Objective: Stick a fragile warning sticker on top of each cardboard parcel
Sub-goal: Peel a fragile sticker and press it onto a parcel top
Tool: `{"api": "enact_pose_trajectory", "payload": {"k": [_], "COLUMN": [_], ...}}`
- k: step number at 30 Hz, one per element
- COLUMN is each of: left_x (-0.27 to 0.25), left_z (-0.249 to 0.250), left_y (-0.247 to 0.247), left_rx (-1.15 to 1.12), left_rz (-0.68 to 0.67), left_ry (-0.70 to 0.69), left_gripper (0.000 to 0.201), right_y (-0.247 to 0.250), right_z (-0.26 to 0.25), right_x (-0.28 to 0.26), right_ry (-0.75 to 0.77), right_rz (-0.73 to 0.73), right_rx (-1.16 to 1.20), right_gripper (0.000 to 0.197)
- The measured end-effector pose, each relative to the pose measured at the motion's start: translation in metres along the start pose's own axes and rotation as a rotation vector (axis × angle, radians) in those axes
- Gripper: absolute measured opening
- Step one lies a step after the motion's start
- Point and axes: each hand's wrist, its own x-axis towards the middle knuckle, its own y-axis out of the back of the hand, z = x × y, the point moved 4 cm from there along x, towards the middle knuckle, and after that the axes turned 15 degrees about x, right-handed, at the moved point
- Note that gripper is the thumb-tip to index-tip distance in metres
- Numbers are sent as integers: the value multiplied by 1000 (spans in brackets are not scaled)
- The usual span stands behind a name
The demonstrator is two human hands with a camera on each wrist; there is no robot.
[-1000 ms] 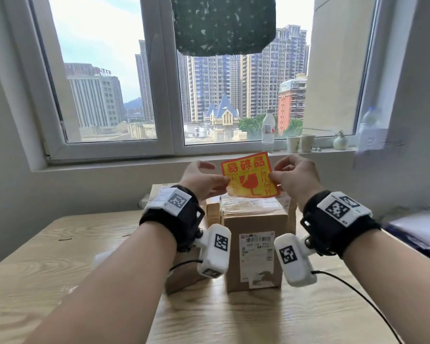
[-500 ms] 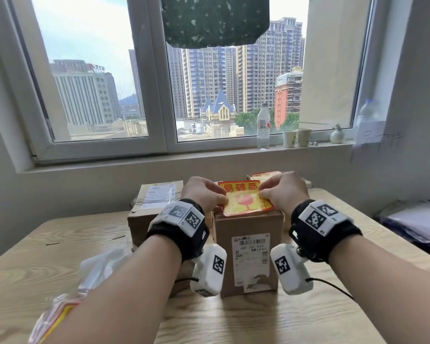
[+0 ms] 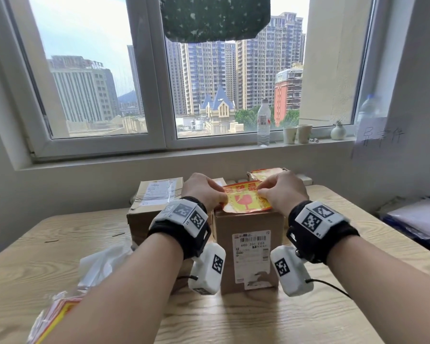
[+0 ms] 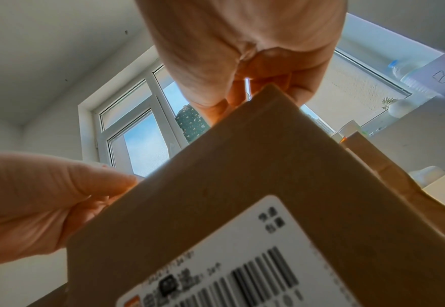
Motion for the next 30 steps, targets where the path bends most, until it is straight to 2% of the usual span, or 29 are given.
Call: {"api": "enact_pose_trajectory", "payload": {"k": [12, 18, 22, 24, 27, 30], "left_x": [4, 5, 10, 11, 8, 3], "left_z": [-1, 4, 3, 3, 0, -8], "left_y": [0, 0, 4, 3, -13, -23], "left_rx": [88, 278, 442, 554, 622, 435], "left_rz": [4, 29, 32, 59, -104, -317], "left_ry": [-30, -73, -82, -123, -164, -125], "left_gripper": [11, 18, 26, 37, 59, 70], "right_y": [-1, -2, -1, -8, -29, -32], "right_z": [0, -5, -4, -5, -5, 5], "right_x": [-1, -10, -11, -11, -12, -8], "right_ry": [6, 65, 92, 146, 173, 47], "right_rz": [-8, -13, -15, -121, -357, -426], "right_rx": [-25, -115, -157, -223, -331, -360], "right_gripper": [6, 3, 16, 31, 47, 53]}}
